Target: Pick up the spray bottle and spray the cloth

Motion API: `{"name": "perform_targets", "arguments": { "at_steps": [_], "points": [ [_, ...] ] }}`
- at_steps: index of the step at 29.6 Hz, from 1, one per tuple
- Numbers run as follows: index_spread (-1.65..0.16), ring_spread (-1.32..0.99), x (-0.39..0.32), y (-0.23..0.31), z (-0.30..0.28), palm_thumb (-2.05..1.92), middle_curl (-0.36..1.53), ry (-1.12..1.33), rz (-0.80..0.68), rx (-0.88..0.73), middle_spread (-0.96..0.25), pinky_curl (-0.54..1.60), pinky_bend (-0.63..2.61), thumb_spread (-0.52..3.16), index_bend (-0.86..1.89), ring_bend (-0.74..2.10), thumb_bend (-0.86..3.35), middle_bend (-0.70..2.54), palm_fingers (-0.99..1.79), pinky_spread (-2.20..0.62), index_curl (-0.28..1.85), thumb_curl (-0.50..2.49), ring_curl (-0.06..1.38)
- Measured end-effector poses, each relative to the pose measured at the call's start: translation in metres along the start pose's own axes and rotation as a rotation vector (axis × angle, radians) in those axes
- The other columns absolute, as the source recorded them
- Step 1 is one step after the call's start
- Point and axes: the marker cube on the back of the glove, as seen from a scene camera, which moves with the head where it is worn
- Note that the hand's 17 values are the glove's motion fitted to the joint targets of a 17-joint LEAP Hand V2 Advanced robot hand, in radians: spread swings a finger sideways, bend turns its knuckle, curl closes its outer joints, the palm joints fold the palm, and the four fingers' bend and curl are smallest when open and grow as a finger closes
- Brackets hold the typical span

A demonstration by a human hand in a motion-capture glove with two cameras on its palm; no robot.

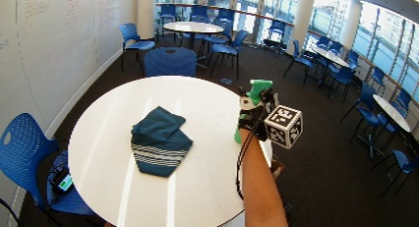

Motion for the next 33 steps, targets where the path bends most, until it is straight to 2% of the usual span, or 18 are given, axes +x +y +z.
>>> {"name": "perform_targets", "arguments": {
  "at_steps": [5,12,21,33],
  "points": [
    [-0.34,-0.09,-0.013,-0.003,0.009,0.89,0.37,-0.061,0.040,-0.019,-0.12,0.33,0.22,0.89,0.14,0.46,0.03,0.32,1.10,0.15,0.34,0.46,0.37],
    [-0.35,-0.15,-0.035,-0.001,0.030,0.96,0.41,-0.108,-0.020,0.040,-0.16,0.34,0.20,0.70,0.18,0.49,-0.01,0.35,1.19,0.08,0.38,0.52,0.40],
    [-0.33,-0.15,-0.058,0.009,0.039,0.99,0.44,-0.111,-0.121,0.055,-0.15,0.38,0.30,0.58,0.18,0.50,-0.02,0.35,1.25,-0.03,0.40,0.58,0.42],
    [-0.32,-0.15,-0.062,0.002,0.035,0.98,0.47,-0.159,-0.118,0.049,-0.15,0.40,0.36,0.50,0.18,0.52,-0.03,0.36,1.26,-0.10,0.43,0.63,0.44]
  ]
}}
